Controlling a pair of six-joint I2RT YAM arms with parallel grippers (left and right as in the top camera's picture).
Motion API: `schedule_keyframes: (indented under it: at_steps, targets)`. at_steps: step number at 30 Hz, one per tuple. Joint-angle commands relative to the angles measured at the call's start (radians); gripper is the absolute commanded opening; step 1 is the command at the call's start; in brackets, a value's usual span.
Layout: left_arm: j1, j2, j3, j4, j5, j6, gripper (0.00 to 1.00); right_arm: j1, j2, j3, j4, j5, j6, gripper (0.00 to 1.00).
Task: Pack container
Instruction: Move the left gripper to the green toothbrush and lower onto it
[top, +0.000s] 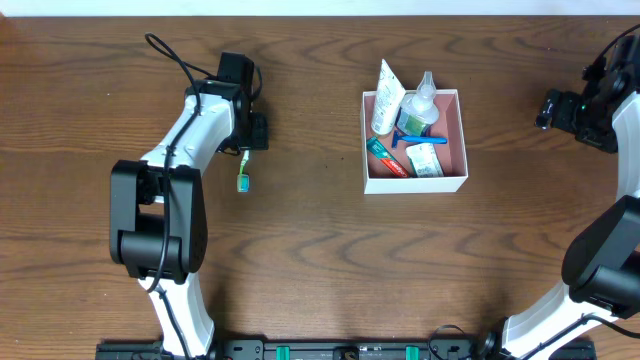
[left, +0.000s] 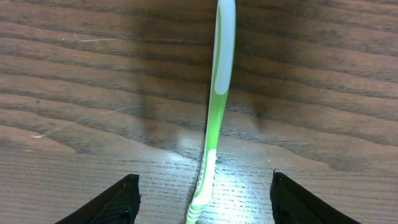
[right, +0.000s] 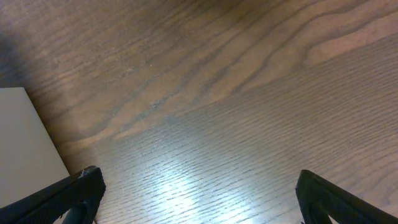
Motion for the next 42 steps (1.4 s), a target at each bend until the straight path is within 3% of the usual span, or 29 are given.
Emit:
schedule_keyframes:
  at_steps: [1, 22, 26, 37, 42]
  targets:
    - [0.004, 0.026, -0.019, 0.003, 0.000, 0.002, 0.67, -0.006, -0.002, 0.000, 0.000, -0.001, 0.010, 0.99]
    - [0.004, 0.069, -0.021, 0.037, 0.049, 0.002, 0.66, -0.006, -0.002, 0.000, 0.000, -0.001, 0.010, 0.99]
    - [0.004, 0.069, -0.021, 0.040, 0.049, 0.002, 0.60, -0.006, -0.002, 0.000, 0.000, -0.001, 0.010, 0.99]
    - [0.004, 0.095, -0.027, 0.040, 0.049, 0.002, 0.59, -0.006, -0.002, 0.000, 0.000, -0.001, 0.010, 0.99]
    - [0.004, 0.095, -0.030, 0.040, 0.049, 0.002, 0.47, -0.006, -0.002, 0.000, 0.000, -0.001, 0.010, 0.99]
